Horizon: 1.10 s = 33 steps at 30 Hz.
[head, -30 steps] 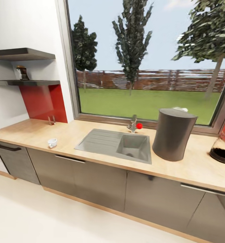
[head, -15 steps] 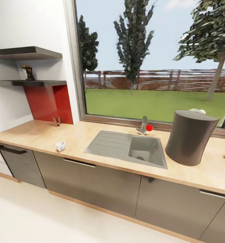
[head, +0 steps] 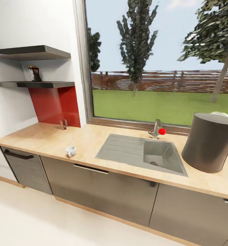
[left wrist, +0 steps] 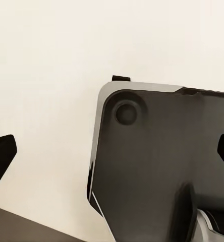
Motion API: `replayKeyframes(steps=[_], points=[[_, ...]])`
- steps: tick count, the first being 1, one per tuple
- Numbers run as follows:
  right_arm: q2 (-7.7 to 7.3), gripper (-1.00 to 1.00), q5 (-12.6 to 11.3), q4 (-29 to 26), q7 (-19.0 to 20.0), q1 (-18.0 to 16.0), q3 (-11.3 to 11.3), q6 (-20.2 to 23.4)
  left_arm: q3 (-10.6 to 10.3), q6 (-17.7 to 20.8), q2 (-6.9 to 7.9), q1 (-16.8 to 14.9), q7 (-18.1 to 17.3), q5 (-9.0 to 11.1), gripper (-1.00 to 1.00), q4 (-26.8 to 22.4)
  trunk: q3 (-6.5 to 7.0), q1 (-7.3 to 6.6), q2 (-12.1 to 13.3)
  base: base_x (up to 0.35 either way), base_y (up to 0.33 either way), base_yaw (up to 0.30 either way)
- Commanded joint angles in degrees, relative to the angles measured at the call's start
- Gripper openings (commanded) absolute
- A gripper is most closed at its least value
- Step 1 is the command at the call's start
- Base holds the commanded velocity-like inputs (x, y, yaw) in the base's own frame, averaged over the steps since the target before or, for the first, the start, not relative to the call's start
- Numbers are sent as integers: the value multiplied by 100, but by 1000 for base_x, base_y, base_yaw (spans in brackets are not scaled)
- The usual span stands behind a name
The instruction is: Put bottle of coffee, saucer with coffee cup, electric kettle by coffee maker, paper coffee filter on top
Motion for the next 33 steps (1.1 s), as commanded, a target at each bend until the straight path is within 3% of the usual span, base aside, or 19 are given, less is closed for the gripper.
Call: replayKeyframes(steps=[1,33], points=[[-3,100,-57,10,6,-3,49,-20,7,-16,-1,-3,-4,39,100,6,-4,4,-6,137,309,0],[52,100,-110,-25,18,-1,44,-23,7,-16,-15,-3,-7,39,100,12,-4,4,-6,113,318,0]])
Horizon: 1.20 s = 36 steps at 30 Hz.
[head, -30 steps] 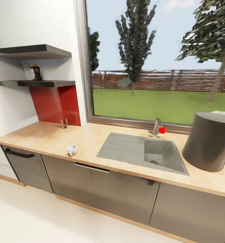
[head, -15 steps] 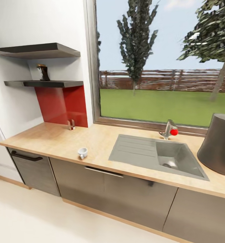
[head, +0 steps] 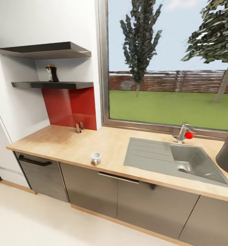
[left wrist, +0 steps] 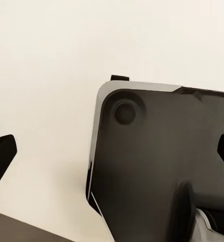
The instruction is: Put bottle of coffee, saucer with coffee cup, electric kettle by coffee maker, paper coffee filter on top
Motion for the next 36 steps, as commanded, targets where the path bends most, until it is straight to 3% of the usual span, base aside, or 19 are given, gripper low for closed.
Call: replayKeyframes(steps=[1,36], points=[[1,100,-54,15,9,-3,47,-20,6,-16,4,-3,-5,39,100,7,-4,3,-6,92,325,0],[-21,100,-43,36,18,-3,53,6,24,-16,29,-1,-1,46,100,8,-4,3,-6,83,329,0]])
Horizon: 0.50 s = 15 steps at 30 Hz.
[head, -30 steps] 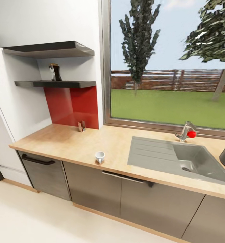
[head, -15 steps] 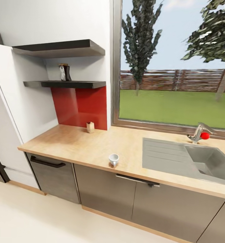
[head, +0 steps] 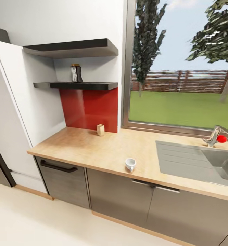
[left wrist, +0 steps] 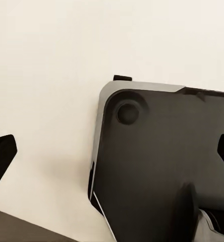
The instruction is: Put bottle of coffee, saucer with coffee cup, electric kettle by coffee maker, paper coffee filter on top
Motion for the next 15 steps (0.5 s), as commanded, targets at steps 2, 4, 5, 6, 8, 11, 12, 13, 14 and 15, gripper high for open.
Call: replayKeyframes(steps=[2,4,5,6,8,11,12,13,14,15], points=[[3,100,-61,11,5,-3,48,-20,8,-16,0,-3,-5,38,100,6,-4,3,-6,75,330,0],[5,100,-63,11,6,-3,48,-20,8,-16,1,0,-5,39,100,6,-4,3,-6,70,330,0],[4,100,-64,11,5,-3,48,-20,8,-16,1,-1,-5,39,100,6,-4,3,-6,59,331,0],[4,100,-64,11,6,-3,48,-19,8,-16,1,-1,-5,39,100,6,-4,3,-6,38,331,0],[4,100,-65,11,9,-3,48,-19,8,-16,6,0,-5,39,100,6,-4,3,-6,22,331,-3],[3,100,-66,11,7,-3,43,-20,8,-16,3,-2,-5,39,100,6,-4,3,-6,8,332,-107],[3,100,-66,11,9,-3,44,-20,8,-16,6,-3,-5,39,100,6,-4,3,-6,3,332,-195],[3,100,-66,11,9,-3,43,-20,8,-16,7,-3,-5,39,100,6,-4,3,-6,3,332,-209],[3,100,-66,11,10,-3,44,-20,8,-16,8,-2,-5,39,100,6,-4,3,-6,1,332,-236],[3,100,-66,11,11,-3,42,-19,8,-16,9,-3,-5,39,100,6,-4,3,-6,1,332,-246]])
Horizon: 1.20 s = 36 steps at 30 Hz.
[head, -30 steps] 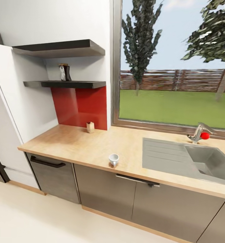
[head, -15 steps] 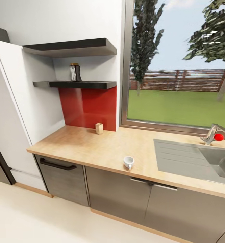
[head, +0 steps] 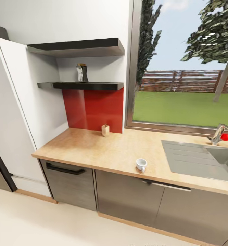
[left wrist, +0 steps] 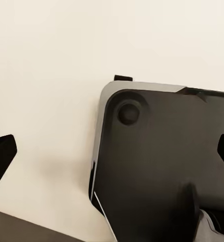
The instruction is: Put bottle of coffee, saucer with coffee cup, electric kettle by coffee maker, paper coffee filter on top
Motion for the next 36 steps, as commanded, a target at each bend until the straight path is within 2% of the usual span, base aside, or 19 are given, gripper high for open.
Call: replayKeyframes(steps=[1,18,36], points=[[4,100,-59,11,8,-4,48,-20,8,-15,0,-1,-5,38,100,4,-4,2,-6,1,332,-250],[4,100,-59,11,9,-4,46,-20,8,-15,-7,-1,-5,38,100,4,-4,2,-6,25,332,-254],[4,100,-52,11,0,-4,46,-20,8,-15,1,1,-5,30,100,4,-4,2,-6,113,327,-21]])
